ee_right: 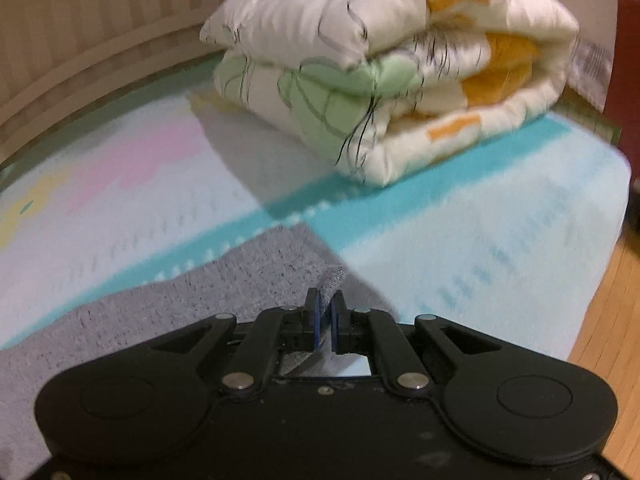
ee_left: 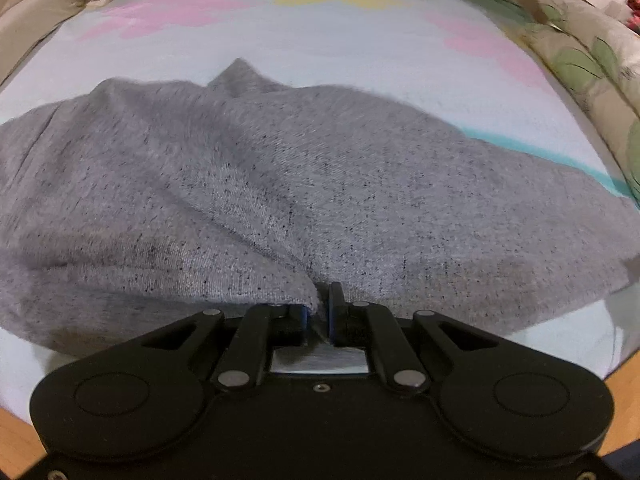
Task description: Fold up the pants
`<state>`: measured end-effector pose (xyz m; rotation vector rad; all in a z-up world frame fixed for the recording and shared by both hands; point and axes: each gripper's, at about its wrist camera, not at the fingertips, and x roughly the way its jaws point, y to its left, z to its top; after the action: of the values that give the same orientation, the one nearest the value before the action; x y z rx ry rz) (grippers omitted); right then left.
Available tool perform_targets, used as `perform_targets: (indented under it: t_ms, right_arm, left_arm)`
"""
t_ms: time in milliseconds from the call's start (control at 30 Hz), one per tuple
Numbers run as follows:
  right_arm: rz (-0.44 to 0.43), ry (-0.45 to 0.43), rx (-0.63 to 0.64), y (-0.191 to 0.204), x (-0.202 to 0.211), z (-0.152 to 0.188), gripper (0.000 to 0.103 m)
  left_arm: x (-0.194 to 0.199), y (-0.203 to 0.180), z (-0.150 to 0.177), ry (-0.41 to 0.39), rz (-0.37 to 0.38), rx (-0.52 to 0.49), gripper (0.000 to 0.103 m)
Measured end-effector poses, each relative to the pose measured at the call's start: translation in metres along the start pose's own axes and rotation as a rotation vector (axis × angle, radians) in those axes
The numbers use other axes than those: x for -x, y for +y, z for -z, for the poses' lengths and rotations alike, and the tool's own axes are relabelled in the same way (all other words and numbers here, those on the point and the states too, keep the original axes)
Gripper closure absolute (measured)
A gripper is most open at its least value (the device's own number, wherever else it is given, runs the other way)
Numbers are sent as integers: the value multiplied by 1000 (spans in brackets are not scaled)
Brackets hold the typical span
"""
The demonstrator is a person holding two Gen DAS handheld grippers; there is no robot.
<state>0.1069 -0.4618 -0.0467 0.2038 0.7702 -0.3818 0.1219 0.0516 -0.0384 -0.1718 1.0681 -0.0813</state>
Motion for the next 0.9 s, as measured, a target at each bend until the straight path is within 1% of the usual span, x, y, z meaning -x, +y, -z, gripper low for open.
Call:
perform_targets:
  t_ms: [67,133,200,233,300,333,367,433,500,533,600,733,800,867,900]
  right_arm:
    - [25,14,0,-5,-4,0,97]
    - [25,63,-33,-11,-14,2,97]
    - [32,84,-33,-12,-20,7,97]
    - [35,92,-28,-11,-20,9,95]
    - [51,110,-44,-12,-21,9,91]
    - [56,114,-62,-15,-21,8,83]
    - [71,124,-76,-17,-20,7,77]
    - [105,125,-89,-19,-15,3,77]
    - [139,109,-65,-17,-6,-3,77]
    - [141,99,-48,-14,0,-7,77]
    - [122,79,-32,-8,12,-17,77]
    - [28,48,7,17,40,-43,77]
    - [-38,46,50,38,54,-57,77]
    - [-108,44,98,63,69,-70,77]
    - [-144,42,127,76,77,-75,77]
  left_arm:
    - [-2,-5,3,2,-16,-27,92]
    - [-3,-5,4,3,-29,-39,92]
    - [-3,-5,2,9,-29,-36,91]
    - [-4,-5,1,14,-30,-33,89]
    - [-3,-6,0,22,-31,-33,88]
    - [-2,-6,1,25,-30,-39,87]
    - [0,-6,2,28,-29,-45,87]
    - [2,-9,5,35,-23,-53,87]
    - [7,-9,7,45,-13,-64,86]
    - [10,-9,8,49,-7,-71,86]
    - [18,-10,10,57,8,-89,86]
    - [34,-7,12,113,74,-122,85]
    - [47,-1,10,102,83,-126,85]
    - [63,9,3,63,61,-132,83]
    - [72,16,0,42,43,-136,77]
